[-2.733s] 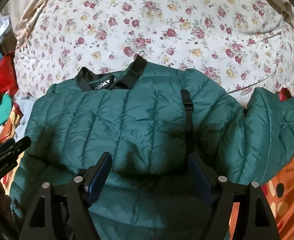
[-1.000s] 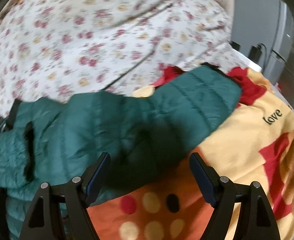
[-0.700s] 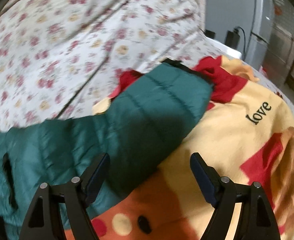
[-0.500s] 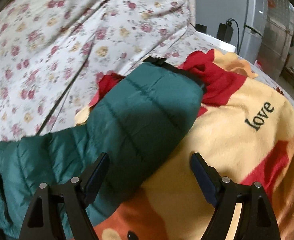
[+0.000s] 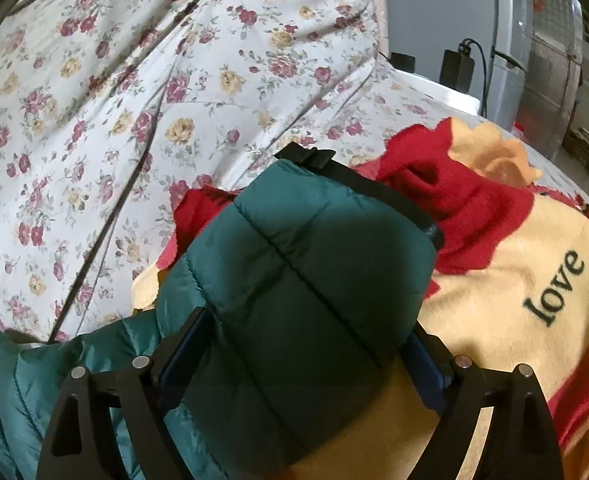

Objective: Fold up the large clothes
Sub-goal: 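Grasp the other sleeve cuff with the right gripper, then lift the held sleeve up with the right gripper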

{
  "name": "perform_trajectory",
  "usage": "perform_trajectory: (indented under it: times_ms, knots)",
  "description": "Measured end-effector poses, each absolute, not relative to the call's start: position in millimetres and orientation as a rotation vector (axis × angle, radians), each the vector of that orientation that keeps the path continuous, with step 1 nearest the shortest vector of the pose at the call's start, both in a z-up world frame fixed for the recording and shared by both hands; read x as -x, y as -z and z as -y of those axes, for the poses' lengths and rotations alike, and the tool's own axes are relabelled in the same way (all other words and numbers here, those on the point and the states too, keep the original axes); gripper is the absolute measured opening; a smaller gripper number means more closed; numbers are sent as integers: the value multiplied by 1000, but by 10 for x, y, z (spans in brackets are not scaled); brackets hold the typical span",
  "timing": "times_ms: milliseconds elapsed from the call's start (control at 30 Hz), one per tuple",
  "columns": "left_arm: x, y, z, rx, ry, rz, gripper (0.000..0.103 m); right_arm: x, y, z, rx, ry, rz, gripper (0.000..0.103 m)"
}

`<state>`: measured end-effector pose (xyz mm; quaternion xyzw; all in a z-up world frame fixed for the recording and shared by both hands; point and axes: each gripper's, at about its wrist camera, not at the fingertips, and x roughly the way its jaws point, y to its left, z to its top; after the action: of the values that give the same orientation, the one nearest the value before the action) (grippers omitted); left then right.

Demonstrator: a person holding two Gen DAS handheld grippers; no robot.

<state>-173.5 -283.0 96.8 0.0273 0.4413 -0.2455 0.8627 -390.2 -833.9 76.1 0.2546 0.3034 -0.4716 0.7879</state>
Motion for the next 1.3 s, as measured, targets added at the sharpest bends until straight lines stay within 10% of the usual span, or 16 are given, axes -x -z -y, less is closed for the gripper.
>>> perform_trajectory:
  times_ms: [33, 133, 800, 1067, 1167, 1300]
  knots:
    - [1737, -957, 2832, -58, 516, -929, 79, 3922, -763, 8334, -559, 998, -639, 47]
    - [1762, -932, 2830, -64, 525, -936, 79, 3987, -773, 8297, -595, 941, -620, 24]
    - [1802, -1142, 2421, 28, 505, -912, 79, 3718, -1654, 6592, -296, 590, -525, 4]
    - [1775, -1233, 2214, 60, 489, -893, 79, 3576, -1710, 6498, -299, 573, -544, 8]
    - [1767, -1230, 2189, 66, 486, -892, 79, 3600, -1571, 6620, -333, 591, -589, 62]
    - [1733, -1190, 2182, 79, 481, -907, 79, 3604, -1374, 6569, -324, 545, -626, 69]
